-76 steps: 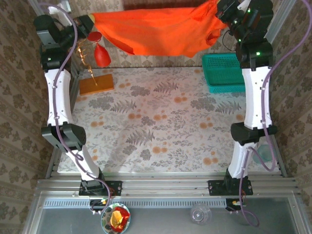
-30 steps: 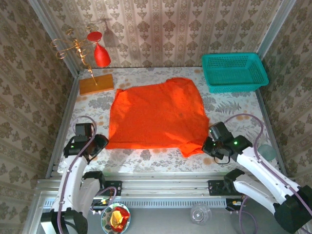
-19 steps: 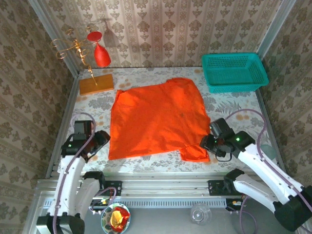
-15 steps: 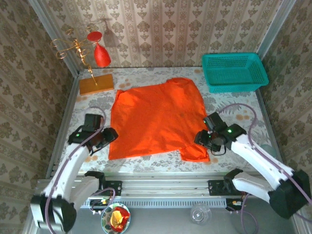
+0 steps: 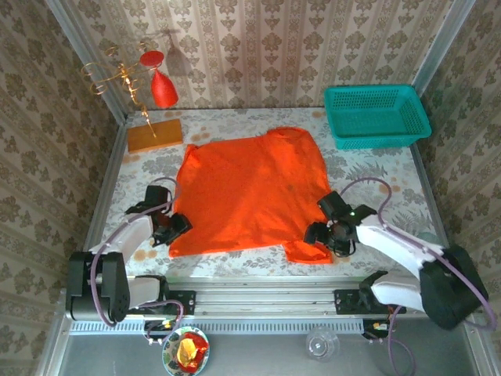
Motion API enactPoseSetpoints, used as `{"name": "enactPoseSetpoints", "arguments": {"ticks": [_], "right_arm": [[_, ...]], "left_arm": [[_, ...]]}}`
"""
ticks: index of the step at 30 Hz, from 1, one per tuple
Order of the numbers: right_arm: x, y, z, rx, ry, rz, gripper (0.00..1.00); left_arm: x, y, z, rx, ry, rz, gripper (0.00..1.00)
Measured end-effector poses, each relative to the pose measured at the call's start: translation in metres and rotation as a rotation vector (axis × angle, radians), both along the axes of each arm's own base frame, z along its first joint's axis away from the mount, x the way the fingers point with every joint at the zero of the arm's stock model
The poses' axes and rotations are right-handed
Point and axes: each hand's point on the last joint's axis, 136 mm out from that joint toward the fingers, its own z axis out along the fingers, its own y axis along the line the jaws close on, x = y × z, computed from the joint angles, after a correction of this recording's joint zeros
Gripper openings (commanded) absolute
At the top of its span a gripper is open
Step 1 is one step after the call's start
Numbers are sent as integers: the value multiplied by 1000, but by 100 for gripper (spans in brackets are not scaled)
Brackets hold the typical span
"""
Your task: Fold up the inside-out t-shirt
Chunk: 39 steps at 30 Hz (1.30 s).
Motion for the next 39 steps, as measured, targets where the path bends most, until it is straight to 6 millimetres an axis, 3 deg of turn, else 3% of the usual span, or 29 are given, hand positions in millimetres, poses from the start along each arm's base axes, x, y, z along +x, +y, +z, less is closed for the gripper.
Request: {"name": "enactPoseSetpoints", "arguments": {"ticks": [3, 6, 8, 10, 14, 19, 24, 28, 32, 36, 39], "right_arm": [[-1, -5, 23, 26, -89, -29, 70], [-8, -11, 29, 27, -100, -47, 59], [-15, -14, 21, 20, -75, -59, 52], [-29, -19, 7, -2, -25, -61, 47], [-47, -24, -6, -30, 36, -62, 43], [-48, -22, -8, -23, 43, -85, 41], [-47, -21, -21, -29, 66, -116, 36], [-46, -20, -25, -29, 75, -137, 26], [-43, -18, -21, -9, 51, -145, 2], [-43, -17, -14, 10, 29, -150, 0], [-43, -14, -4, 31, 5, -146, 0]], "left_arm": [[2, 1, 10, 20, -33, -20, 45], [8, -20, 34, 38, -86, -127, 40], [15, -46, 56, 25, -147, -225, 37], [13, -85, 77, -8, -207, -349, 37], [-20, -162, 94, -85, -239, -605, 37], [-67, -237, 75, -115, -149, -827, 37], [-85, -294, 51, -105, -84, -943, 32], [-74, -336, 45, -109, -90, -985, 28], [-54, -371, 48, -113, -130, -1023, 27], [-31, -398, 44, -99, -152, -1046, 27], [-11, -406, 27, -63, -132, -1040, 27]]}}
